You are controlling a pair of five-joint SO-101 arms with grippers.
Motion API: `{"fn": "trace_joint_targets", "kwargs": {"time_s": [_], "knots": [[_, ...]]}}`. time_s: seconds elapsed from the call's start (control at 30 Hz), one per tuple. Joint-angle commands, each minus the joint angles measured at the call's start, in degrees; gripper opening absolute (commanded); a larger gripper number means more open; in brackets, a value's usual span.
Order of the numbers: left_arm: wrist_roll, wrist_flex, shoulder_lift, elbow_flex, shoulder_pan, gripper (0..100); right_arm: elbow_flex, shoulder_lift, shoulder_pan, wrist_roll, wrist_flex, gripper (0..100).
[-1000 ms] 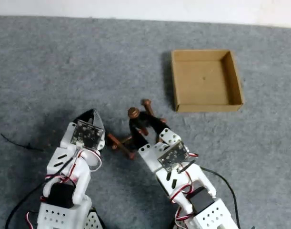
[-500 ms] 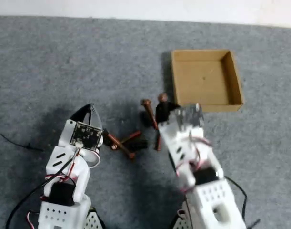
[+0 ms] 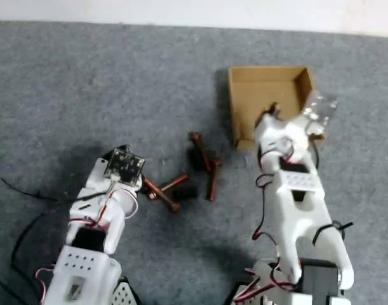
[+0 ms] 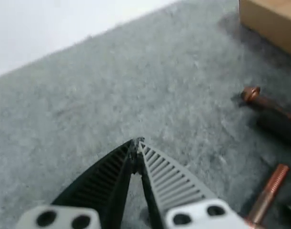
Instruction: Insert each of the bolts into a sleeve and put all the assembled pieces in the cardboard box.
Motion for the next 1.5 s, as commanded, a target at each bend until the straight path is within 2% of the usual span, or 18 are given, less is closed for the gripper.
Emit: {"fn": "trace_joint_targets", "kwargs": {"time_s": [0.0, 0.17, 0.5, 0.67, 0.83, 1.0, 1.07, 1.47], "knots": [[-0.26, -1.67, 7.16, -6.29, -0.75, 1, -6.11, 0.66, 3.21, -5.89, -1.89, 0.7], [-0.09, -2.73, 12.7, -8.4, -0.84, 1, -11.38, 7.08, 4.09, -8.44, -1.89, 0.9], [-0.09, -2.73, 12.88, -8.4, -0.84, 1, -32.31, 32.13, 4.0, -8.35, -1.89, 0.9], [-0.09, -2.73, 12.88, -8.4, -0.84, 1, -38.2, 39.34, 4.97, -8.44, -1.89, 0.9], [-0.18, -2.73, 12.88, -8.4, -0.84, 1, -38.64, 40.04, 4.18, -8.35, -1.45, 3.9], [-0.26, -2.73, 12.88, -8.4, -0.84, 1, -38.64, 40.04, 2.07, -8.26, -1.45, 23.5], [-0.26, -2.73, 12.88, -8.4, -0.84, 1, -38.64, 40.04, 1.71, -8.26, -1.45, 27.6], [-0.26, -2.73, 12.88, -8.4, -0.75, 1, -37.05, 36.0, 1.8, -8.26, -1.36, 27.9]]}}
